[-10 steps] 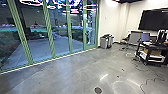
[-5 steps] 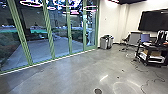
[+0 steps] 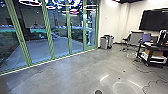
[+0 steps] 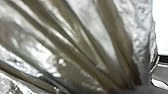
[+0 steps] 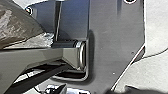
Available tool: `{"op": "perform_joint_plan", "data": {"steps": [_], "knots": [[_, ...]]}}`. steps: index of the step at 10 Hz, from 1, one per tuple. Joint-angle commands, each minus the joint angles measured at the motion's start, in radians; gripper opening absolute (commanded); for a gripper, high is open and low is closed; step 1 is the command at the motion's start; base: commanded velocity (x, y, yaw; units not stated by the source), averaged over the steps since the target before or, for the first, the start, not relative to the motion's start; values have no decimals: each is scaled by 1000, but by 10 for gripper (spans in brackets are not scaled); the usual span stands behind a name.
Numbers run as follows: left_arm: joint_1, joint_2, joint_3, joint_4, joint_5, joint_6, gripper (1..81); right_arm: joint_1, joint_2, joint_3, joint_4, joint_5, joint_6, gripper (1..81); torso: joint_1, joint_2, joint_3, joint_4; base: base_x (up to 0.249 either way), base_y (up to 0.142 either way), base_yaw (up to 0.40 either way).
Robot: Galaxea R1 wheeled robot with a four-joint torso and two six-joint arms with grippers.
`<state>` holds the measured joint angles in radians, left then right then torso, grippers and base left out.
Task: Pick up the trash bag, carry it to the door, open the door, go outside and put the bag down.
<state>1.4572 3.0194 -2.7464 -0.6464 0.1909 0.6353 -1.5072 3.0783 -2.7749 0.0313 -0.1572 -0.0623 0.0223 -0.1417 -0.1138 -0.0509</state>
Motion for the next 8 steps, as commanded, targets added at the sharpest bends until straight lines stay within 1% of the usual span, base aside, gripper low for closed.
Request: {"op": "perform_joint_plan", "data": {"steps": [1,8], "knots": [[-57,-3,-1,2,85,10,10,55,4,3,-2,-64,-2,811,0,0,0,0,123,0,0],[-57,0,-1,2,84,10,10,52,3,-1,-2,-62,-2,811,0,0,0,0,136,0,0]]}}
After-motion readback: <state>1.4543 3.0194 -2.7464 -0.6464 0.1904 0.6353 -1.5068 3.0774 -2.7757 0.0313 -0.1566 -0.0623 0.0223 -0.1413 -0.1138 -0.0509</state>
